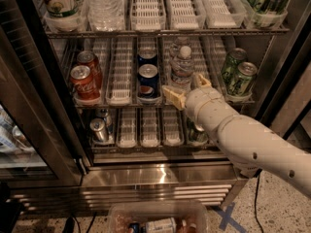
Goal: Pick water bottle from bottom shelf of fridge
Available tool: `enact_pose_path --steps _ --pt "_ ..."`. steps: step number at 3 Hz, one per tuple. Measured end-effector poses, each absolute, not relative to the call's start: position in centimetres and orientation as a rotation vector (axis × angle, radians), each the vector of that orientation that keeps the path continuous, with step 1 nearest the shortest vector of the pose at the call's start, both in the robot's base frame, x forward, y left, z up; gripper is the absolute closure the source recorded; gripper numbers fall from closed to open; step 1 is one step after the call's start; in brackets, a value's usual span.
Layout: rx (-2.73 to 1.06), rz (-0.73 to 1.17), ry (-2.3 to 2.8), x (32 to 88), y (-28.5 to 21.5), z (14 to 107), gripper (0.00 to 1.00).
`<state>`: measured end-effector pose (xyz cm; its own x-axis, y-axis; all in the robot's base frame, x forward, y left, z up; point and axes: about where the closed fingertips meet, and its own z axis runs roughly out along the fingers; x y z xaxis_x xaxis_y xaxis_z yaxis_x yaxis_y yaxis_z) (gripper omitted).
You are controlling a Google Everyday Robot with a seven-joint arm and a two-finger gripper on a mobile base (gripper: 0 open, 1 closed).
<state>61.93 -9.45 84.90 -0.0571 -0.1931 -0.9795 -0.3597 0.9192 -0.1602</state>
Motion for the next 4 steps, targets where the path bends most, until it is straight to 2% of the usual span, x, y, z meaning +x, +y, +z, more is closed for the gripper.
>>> enact_pose_path --steps 1,2,4 --pt "-0.426 0.144 1.640 62.33 -9.38 84.69 0.31" --pt "-0.426 0.145 1.640 62.35 -9.38 84.68 0.50" --pt "-0.424 0.163 1.638 62.53 -9.33 84.57 0.96"
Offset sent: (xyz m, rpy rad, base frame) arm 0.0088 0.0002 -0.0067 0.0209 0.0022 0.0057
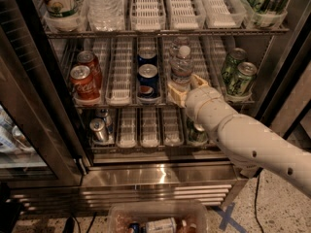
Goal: Pick water bottle from bottom shelf of fridge
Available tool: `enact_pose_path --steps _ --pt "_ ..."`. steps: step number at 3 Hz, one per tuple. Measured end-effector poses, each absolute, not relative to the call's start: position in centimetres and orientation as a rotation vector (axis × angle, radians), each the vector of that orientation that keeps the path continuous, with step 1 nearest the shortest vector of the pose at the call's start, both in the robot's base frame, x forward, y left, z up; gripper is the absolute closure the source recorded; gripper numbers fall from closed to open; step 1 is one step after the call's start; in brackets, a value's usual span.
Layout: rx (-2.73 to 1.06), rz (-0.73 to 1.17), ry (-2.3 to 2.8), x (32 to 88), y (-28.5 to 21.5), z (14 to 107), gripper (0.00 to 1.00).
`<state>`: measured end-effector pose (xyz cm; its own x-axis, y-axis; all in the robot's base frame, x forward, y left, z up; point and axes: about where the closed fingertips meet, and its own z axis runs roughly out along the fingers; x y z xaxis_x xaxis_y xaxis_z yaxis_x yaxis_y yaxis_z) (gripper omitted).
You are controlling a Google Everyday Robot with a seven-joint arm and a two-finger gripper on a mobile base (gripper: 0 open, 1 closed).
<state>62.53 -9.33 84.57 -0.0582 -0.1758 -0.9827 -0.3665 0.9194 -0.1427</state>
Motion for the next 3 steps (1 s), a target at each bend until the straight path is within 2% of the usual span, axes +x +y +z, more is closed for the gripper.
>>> enact_pose_path --steps 1,3 --pt "-0.424 0.163 1.638 62.53 -9.33 84.57 1.00" --pt "-0.411 0.182 1.620 62.08 -9.65 85.15 1.00"
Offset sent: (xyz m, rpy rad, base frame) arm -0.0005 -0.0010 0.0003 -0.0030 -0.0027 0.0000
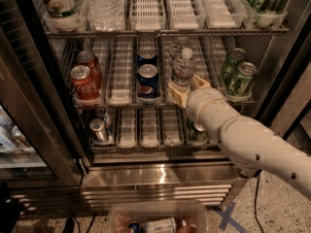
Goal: Pick water bottle from bottom shelf of fridge
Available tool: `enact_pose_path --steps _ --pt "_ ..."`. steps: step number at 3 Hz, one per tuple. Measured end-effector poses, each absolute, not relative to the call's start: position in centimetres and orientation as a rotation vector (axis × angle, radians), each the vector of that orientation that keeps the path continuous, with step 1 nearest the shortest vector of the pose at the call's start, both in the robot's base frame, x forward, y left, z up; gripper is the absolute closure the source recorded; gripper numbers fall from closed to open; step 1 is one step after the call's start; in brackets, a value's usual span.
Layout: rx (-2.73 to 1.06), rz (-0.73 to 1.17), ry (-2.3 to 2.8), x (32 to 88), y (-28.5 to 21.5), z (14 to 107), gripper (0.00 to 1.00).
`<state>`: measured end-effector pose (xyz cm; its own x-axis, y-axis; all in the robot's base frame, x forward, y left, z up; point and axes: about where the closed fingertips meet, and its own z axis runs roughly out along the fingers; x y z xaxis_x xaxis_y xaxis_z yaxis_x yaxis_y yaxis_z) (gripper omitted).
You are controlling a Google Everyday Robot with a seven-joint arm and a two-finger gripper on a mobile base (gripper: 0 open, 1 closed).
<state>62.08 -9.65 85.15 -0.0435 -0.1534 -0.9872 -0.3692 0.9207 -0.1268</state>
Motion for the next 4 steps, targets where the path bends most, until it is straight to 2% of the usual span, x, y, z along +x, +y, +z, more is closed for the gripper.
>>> enact_pose_path --steps 4 --pt "-0.371 0.237 1.526 60.4 -10.1 88.7 1.00"
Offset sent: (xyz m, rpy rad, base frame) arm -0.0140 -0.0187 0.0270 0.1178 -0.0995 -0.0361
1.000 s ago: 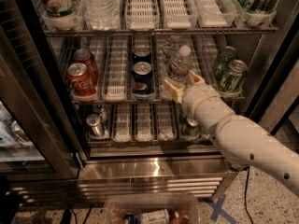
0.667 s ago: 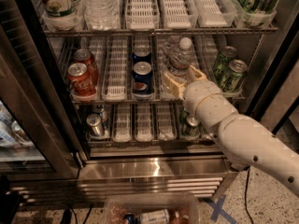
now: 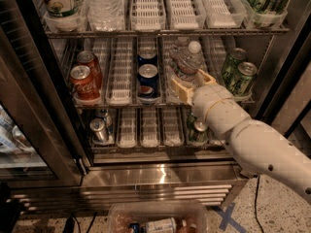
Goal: Pick water bottle from bottom shelf of fridge
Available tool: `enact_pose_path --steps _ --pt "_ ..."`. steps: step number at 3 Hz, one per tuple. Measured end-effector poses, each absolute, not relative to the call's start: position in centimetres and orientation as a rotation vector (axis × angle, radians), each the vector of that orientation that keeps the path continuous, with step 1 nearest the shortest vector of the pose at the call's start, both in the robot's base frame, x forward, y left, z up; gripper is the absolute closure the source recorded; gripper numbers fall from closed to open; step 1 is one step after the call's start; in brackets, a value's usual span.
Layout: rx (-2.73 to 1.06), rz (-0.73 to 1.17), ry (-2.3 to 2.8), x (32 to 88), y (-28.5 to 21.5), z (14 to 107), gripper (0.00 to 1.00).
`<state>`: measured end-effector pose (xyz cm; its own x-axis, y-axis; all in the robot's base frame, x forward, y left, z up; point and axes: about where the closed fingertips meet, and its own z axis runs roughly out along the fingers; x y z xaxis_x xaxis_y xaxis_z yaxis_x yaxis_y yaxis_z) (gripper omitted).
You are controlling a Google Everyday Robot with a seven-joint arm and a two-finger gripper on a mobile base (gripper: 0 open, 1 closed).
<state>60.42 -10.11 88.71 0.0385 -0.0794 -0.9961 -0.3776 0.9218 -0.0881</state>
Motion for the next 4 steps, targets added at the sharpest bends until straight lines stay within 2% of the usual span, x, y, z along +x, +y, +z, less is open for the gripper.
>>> enact_pose_path --steps 2,4 --pt "-0.478 0.312 1.580 54.2 -9.7 89.2 1.00" --pt "-0.503 0.333 1.573 53.7 -9.1 89.5 1.00"
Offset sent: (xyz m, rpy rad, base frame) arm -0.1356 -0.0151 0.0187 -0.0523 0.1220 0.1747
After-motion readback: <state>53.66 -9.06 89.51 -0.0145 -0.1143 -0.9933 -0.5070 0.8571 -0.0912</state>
